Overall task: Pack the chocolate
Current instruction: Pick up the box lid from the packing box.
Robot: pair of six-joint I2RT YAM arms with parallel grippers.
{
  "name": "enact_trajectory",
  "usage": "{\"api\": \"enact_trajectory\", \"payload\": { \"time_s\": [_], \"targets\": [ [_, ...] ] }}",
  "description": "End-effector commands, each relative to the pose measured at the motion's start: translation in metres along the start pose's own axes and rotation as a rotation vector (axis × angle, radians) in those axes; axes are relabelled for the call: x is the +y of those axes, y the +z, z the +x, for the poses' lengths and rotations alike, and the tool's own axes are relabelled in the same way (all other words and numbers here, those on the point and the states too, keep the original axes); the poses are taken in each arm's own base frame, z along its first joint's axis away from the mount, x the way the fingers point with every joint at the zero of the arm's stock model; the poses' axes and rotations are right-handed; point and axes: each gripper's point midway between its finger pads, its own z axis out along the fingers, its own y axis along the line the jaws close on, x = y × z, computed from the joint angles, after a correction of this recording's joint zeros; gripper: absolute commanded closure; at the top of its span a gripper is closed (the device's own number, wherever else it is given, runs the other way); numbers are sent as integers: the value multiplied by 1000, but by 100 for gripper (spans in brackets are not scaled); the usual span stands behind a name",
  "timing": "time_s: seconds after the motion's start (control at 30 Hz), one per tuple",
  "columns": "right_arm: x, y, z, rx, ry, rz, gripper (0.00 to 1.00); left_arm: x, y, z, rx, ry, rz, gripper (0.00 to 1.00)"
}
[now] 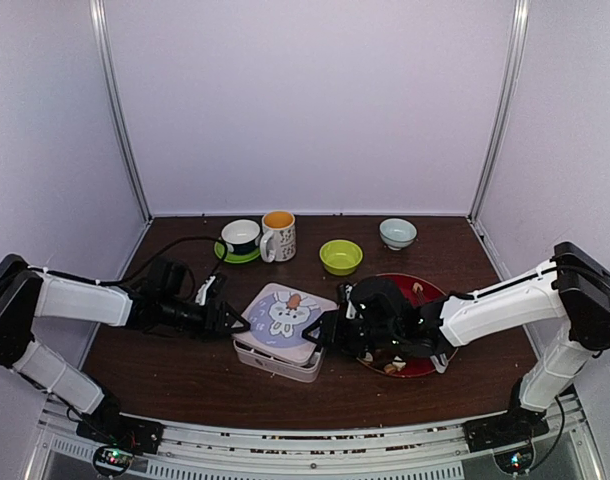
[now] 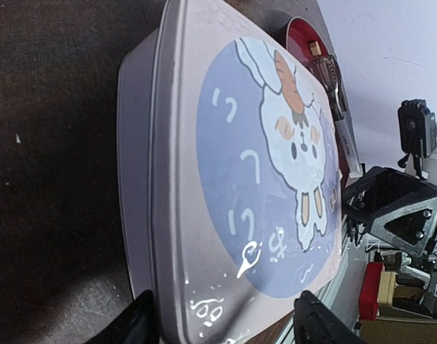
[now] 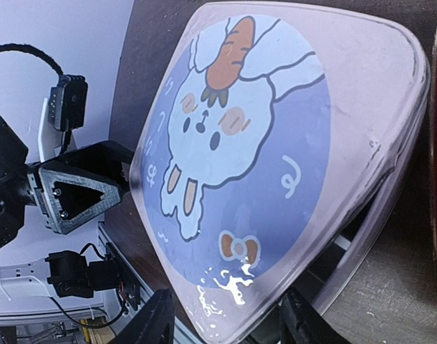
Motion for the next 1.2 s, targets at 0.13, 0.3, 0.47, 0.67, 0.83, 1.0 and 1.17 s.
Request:
{"api": "enact_trajectory", "payload": {
  "time_s": [0.13,0.3,0.47,0.67,0.83,1.0,1.17],
  "targets": [
    [16,3,2,9,2,-60,48,-20,-1,-12,-15,57,64,35],
    [4,9,4,19,9,2,47,-5,2,-14,-31,36,0,35],
    [-2,10,4,16,17,23,48,-2,7,-22,-94,-11,26,35],
    [-5,11,3,11,15,45,50,6,10,-31,-141,-71,32,39],
    [-4,13,1,7,15,46,57,9,11,-36,-152,-84,29,43],
    [-2,16,0,12,15,49,61,7,10,-43,-178,-95,45,51],
    [-2,17,1,16,12,50,63,3,8,-48,-186,-87,51,64]
  ]
}}
